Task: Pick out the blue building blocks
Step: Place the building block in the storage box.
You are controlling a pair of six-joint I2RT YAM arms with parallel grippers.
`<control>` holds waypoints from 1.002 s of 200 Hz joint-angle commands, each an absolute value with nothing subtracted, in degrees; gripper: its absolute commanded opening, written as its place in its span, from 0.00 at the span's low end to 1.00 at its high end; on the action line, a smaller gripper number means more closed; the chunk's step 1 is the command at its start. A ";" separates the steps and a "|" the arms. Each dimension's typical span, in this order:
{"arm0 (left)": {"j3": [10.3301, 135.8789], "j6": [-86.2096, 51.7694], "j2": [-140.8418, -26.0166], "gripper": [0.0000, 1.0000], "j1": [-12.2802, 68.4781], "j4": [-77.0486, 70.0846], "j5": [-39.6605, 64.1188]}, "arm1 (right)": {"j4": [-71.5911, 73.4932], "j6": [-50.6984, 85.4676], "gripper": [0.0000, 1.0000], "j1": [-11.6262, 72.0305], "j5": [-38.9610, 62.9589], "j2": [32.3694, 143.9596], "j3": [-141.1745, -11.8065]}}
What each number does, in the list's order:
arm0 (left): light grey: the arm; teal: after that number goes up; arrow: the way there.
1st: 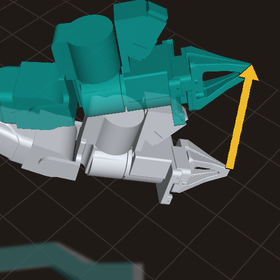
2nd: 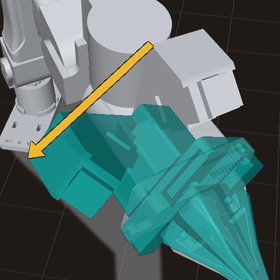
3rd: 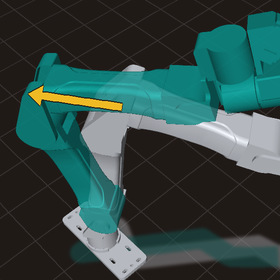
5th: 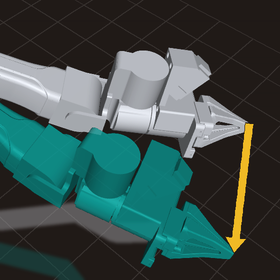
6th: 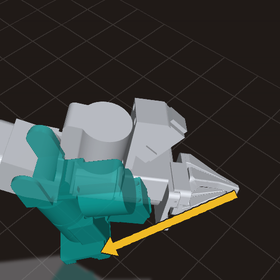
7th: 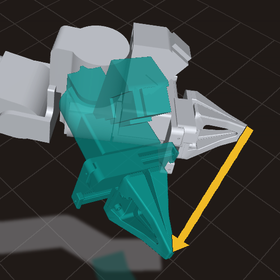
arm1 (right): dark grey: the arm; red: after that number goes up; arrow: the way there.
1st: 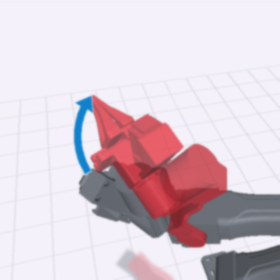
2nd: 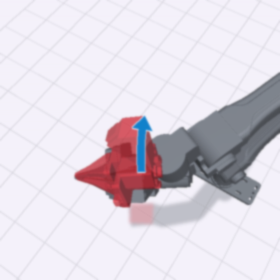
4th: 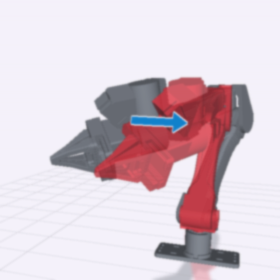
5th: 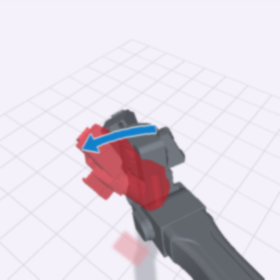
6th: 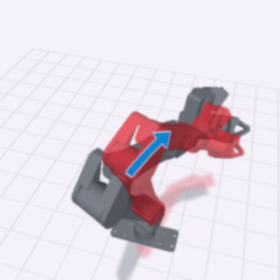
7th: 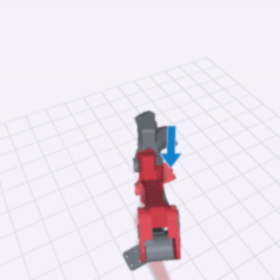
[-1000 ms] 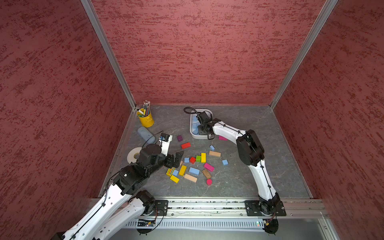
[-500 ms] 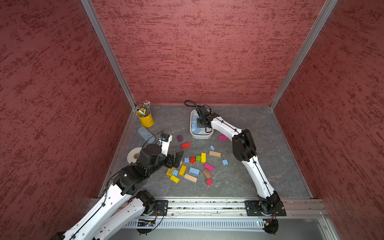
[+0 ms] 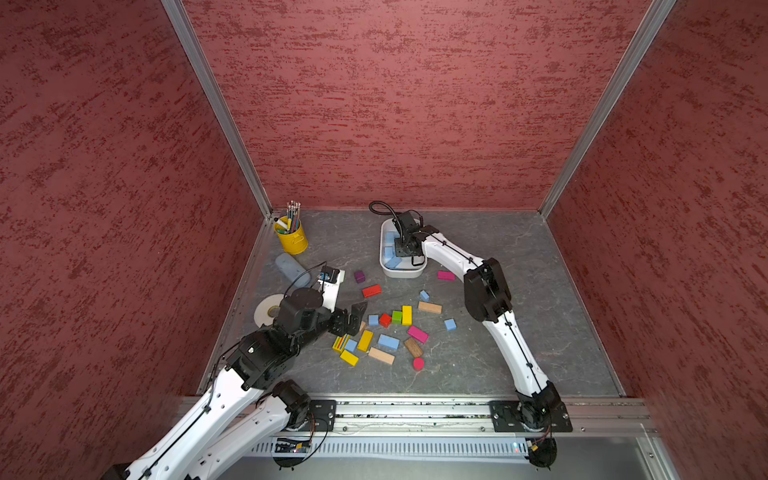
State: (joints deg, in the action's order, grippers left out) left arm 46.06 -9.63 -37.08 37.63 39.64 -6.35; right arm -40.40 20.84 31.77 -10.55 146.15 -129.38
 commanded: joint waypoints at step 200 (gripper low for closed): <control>45.62 -9.84 -37.74 0.99 37.96 39.80 -6.51 | -26.70 22.64 0.64 33.55 -3.40 115.56 -106.72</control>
State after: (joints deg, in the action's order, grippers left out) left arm 46.06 -9.63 -37.26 37.63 39.64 -6.39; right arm -32.84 21.74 32.58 -5.13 121.84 -114.04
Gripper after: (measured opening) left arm 0.996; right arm 0.628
